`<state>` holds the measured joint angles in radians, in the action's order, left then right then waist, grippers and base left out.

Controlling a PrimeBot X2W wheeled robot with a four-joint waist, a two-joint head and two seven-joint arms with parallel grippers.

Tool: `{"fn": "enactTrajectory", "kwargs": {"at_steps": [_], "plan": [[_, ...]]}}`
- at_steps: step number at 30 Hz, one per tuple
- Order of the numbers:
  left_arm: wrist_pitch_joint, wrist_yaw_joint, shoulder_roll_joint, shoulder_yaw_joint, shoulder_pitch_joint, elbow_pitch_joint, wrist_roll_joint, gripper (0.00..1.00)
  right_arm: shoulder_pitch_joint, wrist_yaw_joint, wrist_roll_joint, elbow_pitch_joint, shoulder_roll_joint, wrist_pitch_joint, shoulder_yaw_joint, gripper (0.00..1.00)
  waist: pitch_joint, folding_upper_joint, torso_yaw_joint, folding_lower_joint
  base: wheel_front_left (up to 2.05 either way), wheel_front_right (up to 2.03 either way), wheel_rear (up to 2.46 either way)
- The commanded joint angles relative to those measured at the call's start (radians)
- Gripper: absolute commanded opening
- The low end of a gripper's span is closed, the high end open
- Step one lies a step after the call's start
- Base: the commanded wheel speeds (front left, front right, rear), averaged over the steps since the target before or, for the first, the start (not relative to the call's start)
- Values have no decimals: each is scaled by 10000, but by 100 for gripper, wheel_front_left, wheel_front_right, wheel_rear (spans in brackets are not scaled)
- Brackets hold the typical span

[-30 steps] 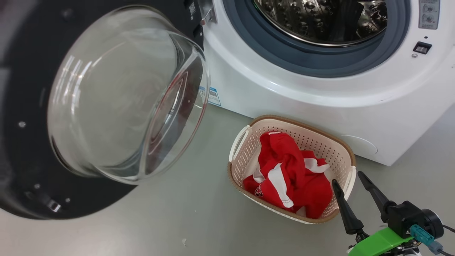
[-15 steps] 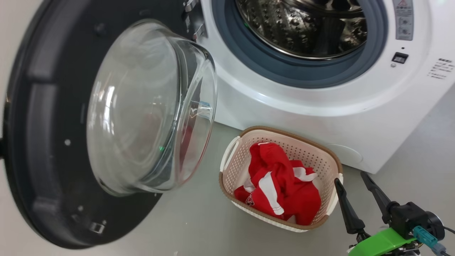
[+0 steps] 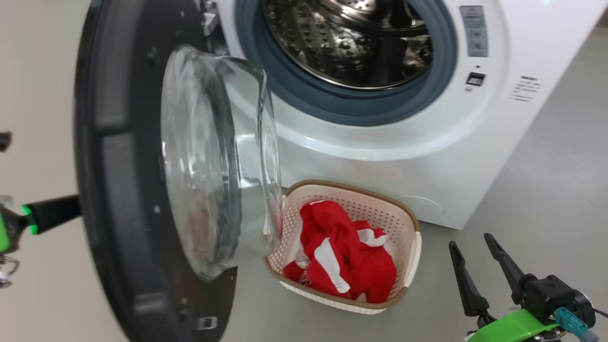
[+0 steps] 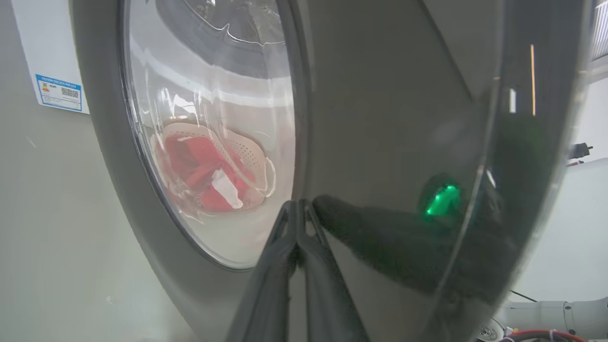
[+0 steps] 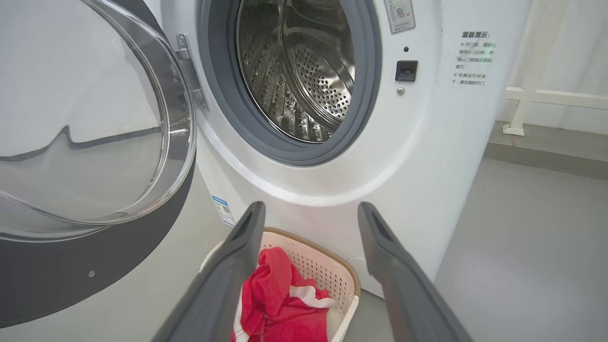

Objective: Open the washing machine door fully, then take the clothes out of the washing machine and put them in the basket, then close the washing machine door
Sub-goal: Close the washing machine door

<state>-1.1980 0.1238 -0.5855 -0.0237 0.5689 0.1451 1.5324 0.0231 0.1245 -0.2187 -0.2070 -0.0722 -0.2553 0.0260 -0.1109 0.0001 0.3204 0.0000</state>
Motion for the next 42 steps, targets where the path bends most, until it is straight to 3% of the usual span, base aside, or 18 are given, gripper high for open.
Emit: {"fn": "enactTrajectory", "kwargs": {"at_steps": [1,20,42], "plan": [[100,69,-291,-253,140,-593,71,0,73,62,-53,303,-25,-65,153,100,117,-1,-386,0,0,0,0],[2904,69,844,1202,605,-1768,-941,0,-165,62,-63,453,121,-65,-7,100,-218,-1,-1749,0,0,0,0],[5908,69,204,2682,2185,-909,-1130,0,-926,62,-569,644,217,-65,9,100,-1460,-1,-3879,0,0,0,0]]}}
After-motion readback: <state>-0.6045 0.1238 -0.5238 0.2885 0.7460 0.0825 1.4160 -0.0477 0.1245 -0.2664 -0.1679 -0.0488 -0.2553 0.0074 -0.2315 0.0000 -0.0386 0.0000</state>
